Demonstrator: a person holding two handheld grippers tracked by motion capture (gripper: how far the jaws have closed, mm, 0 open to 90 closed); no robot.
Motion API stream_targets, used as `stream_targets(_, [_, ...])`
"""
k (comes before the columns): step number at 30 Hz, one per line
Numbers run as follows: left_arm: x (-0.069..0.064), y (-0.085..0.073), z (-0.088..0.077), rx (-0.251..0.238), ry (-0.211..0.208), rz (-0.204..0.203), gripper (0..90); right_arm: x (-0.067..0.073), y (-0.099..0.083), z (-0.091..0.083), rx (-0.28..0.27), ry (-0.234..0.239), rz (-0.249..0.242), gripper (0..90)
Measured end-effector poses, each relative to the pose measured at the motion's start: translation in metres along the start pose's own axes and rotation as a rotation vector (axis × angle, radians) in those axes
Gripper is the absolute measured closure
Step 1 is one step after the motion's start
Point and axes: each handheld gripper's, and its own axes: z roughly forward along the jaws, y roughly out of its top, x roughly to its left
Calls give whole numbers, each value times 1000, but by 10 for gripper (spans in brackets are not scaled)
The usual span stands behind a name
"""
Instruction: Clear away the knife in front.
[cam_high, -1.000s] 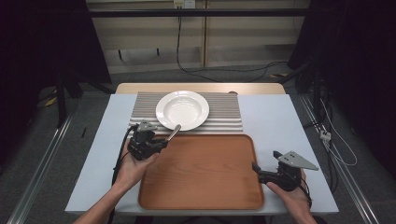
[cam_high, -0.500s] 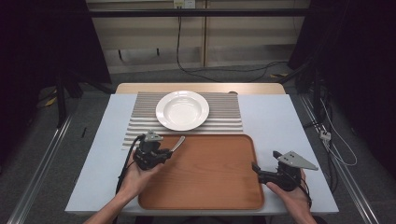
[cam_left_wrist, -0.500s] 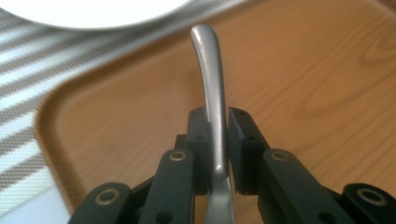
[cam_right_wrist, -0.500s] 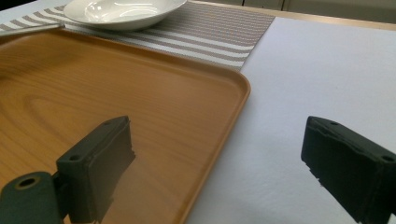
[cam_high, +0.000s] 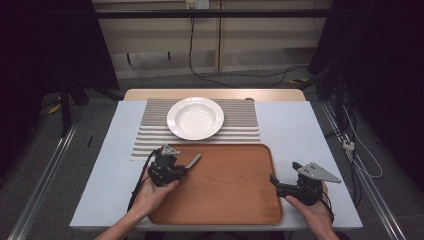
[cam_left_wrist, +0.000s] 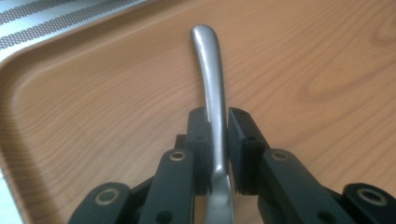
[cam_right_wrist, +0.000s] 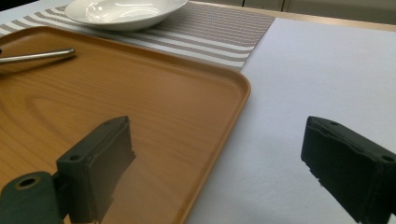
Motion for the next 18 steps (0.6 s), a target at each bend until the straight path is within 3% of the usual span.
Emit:
stream_targets(7, [-2,-2,8,21,3,4,796,0,0,0,3,2,2,86])
stream_targets(18, [-5,-5,7,7,14,-8,793,0,0,1,4,7,2,86])
